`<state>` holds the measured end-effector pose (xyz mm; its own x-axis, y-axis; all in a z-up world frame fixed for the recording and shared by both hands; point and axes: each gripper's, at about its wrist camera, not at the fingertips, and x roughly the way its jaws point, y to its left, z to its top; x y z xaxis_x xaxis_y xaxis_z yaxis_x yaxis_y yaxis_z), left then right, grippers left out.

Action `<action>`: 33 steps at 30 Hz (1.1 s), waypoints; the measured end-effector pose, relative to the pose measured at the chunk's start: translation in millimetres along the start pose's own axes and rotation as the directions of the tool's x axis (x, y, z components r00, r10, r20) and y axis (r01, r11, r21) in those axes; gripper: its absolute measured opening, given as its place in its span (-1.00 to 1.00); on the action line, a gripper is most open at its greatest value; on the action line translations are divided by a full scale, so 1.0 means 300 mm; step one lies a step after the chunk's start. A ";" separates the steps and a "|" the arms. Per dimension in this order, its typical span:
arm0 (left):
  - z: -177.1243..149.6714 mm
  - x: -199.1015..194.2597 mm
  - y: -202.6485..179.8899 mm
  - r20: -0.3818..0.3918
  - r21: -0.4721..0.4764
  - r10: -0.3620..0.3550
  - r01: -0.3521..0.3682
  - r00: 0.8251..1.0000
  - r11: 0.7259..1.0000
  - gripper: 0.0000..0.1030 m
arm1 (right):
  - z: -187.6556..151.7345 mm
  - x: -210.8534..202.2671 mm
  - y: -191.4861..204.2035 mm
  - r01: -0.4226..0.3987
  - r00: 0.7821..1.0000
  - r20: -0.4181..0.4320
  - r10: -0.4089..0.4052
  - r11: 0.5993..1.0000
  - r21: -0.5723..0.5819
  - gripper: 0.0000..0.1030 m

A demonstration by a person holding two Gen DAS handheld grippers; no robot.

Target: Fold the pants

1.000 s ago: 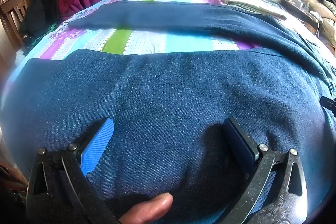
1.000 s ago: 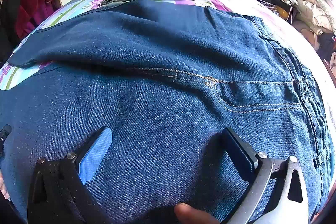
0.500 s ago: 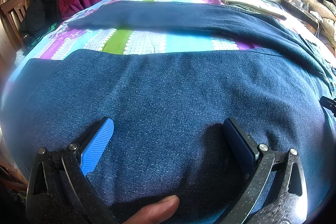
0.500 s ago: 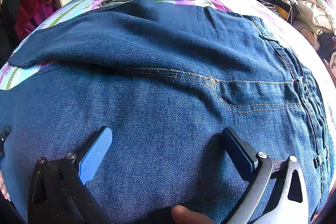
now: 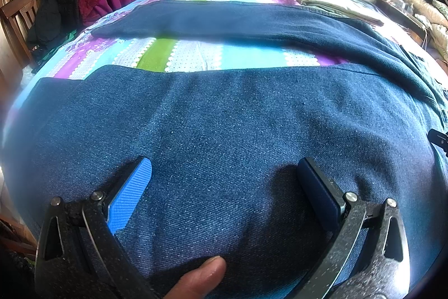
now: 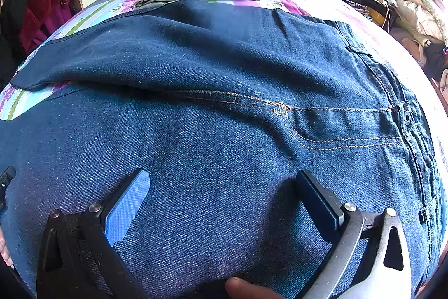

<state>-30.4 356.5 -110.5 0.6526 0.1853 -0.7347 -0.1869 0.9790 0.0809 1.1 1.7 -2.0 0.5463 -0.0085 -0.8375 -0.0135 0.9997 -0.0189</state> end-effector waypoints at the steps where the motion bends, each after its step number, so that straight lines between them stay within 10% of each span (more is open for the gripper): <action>1: 0.000 0.000 0.000 0.000 0.000 0.000 0.000 1.000 1.000 1.00 | 0.000 -0.001 -0.001 -0.001 1.000 0.000 0.001 1.000 0.000 1.00; 33: 0.000 -0.002 0.004 0.003 -0.012 -0.012 0.012 1.000 1.000 1.00 | 0.007 0.005 0.011 -0.005 1.000 0.001 0.005 1.000 0.004 1.00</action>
<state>-31.2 357.6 -110.0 0.6569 0.1742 -0.7336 -0.1880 0.9801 0.0644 3.7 5.0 -2.0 0.5475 -0.0030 -0.8368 -0.0134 0.9998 -0.0123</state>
